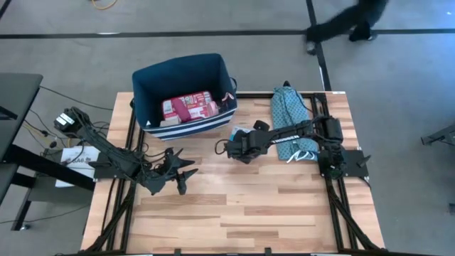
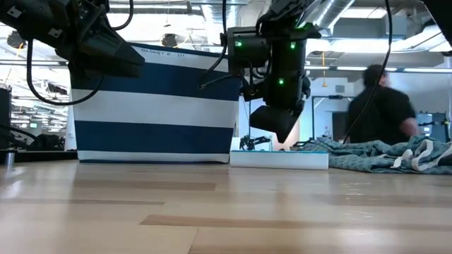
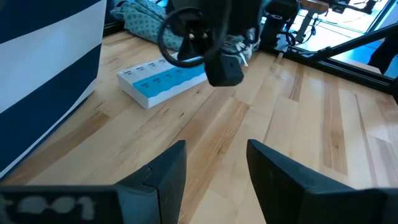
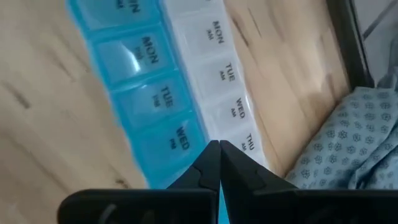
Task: Pick & place medical supplies in basket/bin
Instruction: Put the white pill organizer into the blue bin
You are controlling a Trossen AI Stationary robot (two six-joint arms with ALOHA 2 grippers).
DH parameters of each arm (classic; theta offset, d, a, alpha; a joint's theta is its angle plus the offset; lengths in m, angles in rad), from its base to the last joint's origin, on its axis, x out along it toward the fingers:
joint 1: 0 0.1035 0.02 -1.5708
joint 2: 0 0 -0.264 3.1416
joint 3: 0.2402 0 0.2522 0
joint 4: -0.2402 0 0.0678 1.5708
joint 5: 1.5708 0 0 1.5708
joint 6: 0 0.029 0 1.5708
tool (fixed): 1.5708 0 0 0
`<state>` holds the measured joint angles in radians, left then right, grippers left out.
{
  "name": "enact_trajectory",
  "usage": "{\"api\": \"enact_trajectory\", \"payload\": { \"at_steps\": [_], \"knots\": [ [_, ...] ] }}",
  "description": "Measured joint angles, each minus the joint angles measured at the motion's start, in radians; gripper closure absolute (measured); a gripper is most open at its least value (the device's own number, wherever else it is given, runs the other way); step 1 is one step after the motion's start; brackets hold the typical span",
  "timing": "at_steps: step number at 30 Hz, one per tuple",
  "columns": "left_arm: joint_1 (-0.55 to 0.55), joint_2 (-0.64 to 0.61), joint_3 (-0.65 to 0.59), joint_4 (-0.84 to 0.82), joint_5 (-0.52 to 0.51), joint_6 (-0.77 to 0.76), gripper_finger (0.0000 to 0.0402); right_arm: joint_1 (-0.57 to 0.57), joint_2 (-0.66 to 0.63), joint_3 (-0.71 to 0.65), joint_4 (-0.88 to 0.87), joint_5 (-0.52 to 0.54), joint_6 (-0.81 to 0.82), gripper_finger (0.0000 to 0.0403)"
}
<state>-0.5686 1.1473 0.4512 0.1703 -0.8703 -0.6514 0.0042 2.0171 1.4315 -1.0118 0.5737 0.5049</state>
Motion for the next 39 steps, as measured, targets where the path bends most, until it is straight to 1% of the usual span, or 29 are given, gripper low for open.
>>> {"api": "enact_trajectory", "payload": {
  "at_steps": [10, 19, 21, 28, 35, 37, 39],
  "knots": [
    [0.000, 0.000, 0.000, 0.000, 0.000, 0.000, 0.0245, -0.041, 0.000, 0.000, 0.074, -0.086, -0.005, 0.0403],
    [0.000, 0.000, 0.000, 0.000, 0.000, 0.000, 0.0245, -0.059, 0.000, -0.001, 0.112, -0.062, -0.006, 0.0403],
    [0.000, 0.000, 0.000, 0.000, 0.000, 0.000, 0.0245, -0.059, 0.000, -0.017, 0.136, -0.035, -0.007, 0.0403],
    [0.000, 0.000, 0.000, 0.000, 0.000, 0.000, 0.0245, -0.058, -0.005, -0.089, 0.187, -0.051, 0.016, 0.0403],
    [0.000, 0.000, 0.000, 0.000, -0.001, 0.002, 0.0245, -0.005, -0.005, -0.114, 0.222, -0.037, 0.043, 0.0403],
    [0.000, 0.000, 0.000, 0.000, -0.001, -0.001, 0.0245, 0.020, -0.006, -0.113, 0.233, -0.062, 0.045, 0.0403],
    [0.000, 0.000, 0.000, 0.000, -0.001, -0.020, 0.0245, 0.051, -0.007, -0.111, 0.246, -0.121, 0.045, 0.0403]
  ]
}}
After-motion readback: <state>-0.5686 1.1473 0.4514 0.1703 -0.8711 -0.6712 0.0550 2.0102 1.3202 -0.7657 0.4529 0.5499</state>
